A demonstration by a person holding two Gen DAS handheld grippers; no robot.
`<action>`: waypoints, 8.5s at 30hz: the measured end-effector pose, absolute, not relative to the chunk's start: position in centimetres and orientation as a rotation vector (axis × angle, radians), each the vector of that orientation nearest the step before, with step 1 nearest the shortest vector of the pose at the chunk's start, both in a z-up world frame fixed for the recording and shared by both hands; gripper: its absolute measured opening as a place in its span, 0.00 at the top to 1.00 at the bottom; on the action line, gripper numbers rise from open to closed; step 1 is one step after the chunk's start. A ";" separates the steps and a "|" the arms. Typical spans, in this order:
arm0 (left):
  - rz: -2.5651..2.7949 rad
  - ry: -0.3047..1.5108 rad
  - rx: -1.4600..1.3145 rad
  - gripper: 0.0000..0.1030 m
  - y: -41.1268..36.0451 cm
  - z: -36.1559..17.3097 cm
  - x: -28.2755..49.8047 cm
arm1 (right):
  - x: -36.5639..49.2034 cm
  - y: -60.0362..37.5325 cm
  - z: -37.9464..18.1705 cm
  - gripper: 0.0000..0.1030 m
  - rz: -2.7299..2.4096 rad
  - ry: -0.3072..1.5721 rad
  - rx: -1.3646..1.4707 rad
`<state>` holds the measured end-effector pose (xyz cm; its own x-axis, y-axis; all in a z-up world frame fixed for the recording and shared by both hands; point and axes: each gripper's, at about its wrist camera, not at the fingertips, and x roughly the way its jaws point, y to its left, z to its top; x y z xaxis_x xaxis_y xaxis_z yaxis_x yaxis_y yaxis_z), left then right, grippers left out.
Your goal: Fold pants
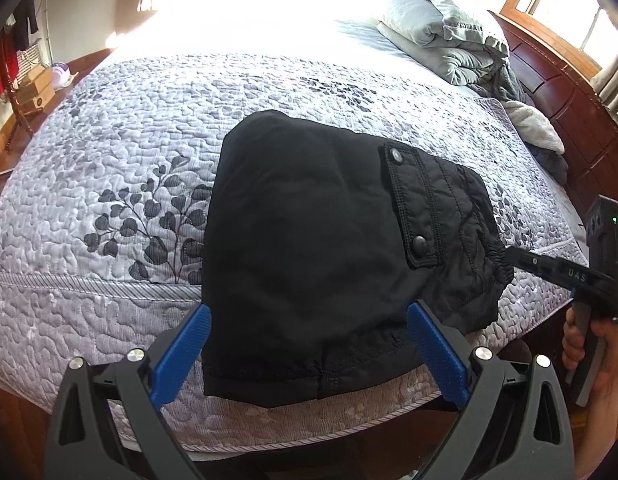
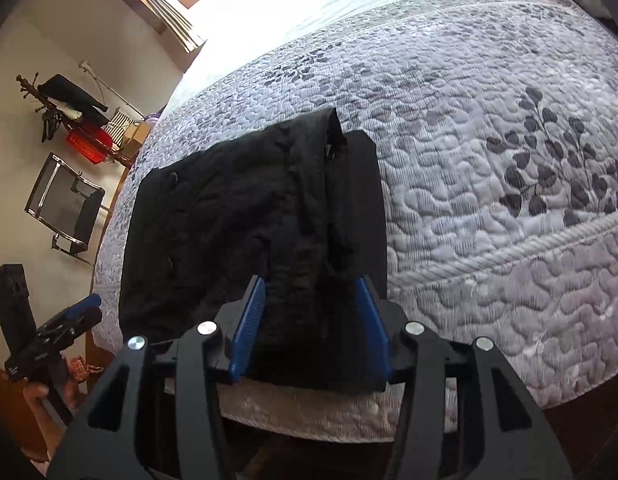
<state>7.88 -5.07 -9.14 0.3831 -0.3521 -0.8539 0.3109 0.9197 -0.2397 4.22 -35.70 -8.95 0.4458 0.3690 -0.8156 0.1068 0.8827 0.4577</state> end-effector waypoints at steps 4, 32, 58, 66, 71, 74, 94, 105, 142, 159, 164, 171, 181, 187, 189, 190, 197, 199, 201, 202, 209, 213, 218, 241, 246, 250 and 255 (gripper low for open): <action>-0.420 1.100 -0.031 0.04 -5.4 -9.2 7.8 | 3.5 -34.9 -10.5 0.53 0.208 1.150 0.547; -0.405 1.123 -0.026 0.04 -5.4 -9.6 7.9 | 5.4 -35.2 -12.3 0.72 0.175 1.179 0.572; -0.380 1.194 -0.140 0.04 1.2 -10.7 8.6 | 3.6 -37.2 -8.3 0.21 0.114 1.116 0.469; -0.533 1.378 -0.312 0.04 2.6 -16.4 12.2 | 4.6 -38.5 -11.5 0.20 0.164 1.176 0.605; -0.586 1.425 -0.422 0.04 2.6 -18.6 13.8 | 5.3 -38.7 -13.7 0.19 0.207 1.215 0.683; -0.646 1.462 -0.518 0.04 2.5 -19.8 14.5 | 5.7 -38.9 -14.7 0.18 0.247 1.225 0.759; -0.816 1.578 -0.657 0.04 -1.8 -22.4 16.1 | 7.8 -38.0 -16.9 0.12 0.414 1.247 0.847; -0.715 1.557 -0.689 0.25 -1.6 -21.2 15.4 | 6.5 -36.8 -15.3 0.54 0.412 1.163 0.792; -0.708 1.184 -0.668 0.70 -2.2 -11.0 25.2 | 21.6 -33.5 -4.5 0.67 0.406 0.961 0.489; -0.662 1.238 -0.617 0.67 -5.0 -17.1 31.0 | 29.6 -35.9 -13.9 0.64 0.404 1.097 0.584; -0.664 1.233 -0.631 0.65 -5.0 -17.8 30.5 | 29.8 -35.6 -14.3 0.63 0.411 1.104 0.588; -0.656 1.225 -0.603 0.63 -5.2 -17.8 29.8 | 28.9 -36.1 -15.6 0.58 0.403 1.101 0.604; -0.589 1.255 -0.523 0.22 -4.5 -19.3 29.9 | 27.0 -37.2 -17.0 0.27 0.372 1.084 0.685; -0.501 1.242 -0.428 0.04 -3.2 -17.9 29.0 | 24.5 -39.0 -15.9 0.22 0.338 1.048 0.701; -0.477 1.242 -0.444 0.04 -2.0 -17.7 28.5 | 23.8 -39.5 -15.8 0.21 0.329 1.040 0.711; -0.462 1.238 -0.451 0.04 -1.4 -17.6 28.2 | 23.1 -39.8 -15.5 0.21 0.307 1.035 0.703; -0.343 1.172 -0.345 0.04 0.6 -15.3 24.8 | 18.3 -40.5 -14.2 0.21 0.130 1.039 0.587; -0.304 1.166 -0.259 0.04 0.7 -15.0 23.5 | 17.0 -39.8 -13.7 0.21 0.071 1.053 0.529; -0.269 1.135 -0.200 0.04 0.8 -14.6 21.9 | 15.0 -38.8 -13.4 0.16 0.014 1.058 0.464; -0.250 1.131 -0.187 0.04 1.0 -14.5 21.1 | 14.2 -38.1 -13.1 0.15 -0.010 1.064 0.432; -0.126 1.120 -0.111 0.04 2.0 -14.2 15.5 | 9.9 -32.8 -13.1 0.13 -0.092 1.112 0.283; -0.143 1.128 -0.117 0.04 0.7 -13.9 13.2 | 8.2 -29.1 -12.5 0.13 -0.104 1.110 0.204; -0.203 1.111 -0.113 0.04 -1.6 -12.2 11.2 | 7.0 -25.3 -10.8 0.13 -0.065 1.091 0.142; -0.244 0.950 -0.022 0.04 -2.6 -5.4 8.2 | 5.1 -23.5 -1.9 0.11 -0.015 0.947 0.109; -0.267 0.935 -0.027 0.04 -3.3 -4.6 8.0 | 5.3 -23.4 -2.1 0.11 -0.007 0.954 0.117; -0.275 0.937 -0.029 0.04 -3.4 -4.5 8.3 | 5.4 -23.3 -2.3 0.11 -0.005 0.957 0.108; -0.274 0.941 -0.019 0.04 -3.7 -4.6 8.4 | 5.5 -23.3 -2.4 0.11 -0.006 0.957 0.111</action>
<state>8.37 -3.65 -4.60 0.5569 -0.2405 -0.7950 0.2241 0.9652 -0.1350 5.45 -23.35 -2.37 0.5765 0.0438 -0.8159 0.0540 0.9943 0.0916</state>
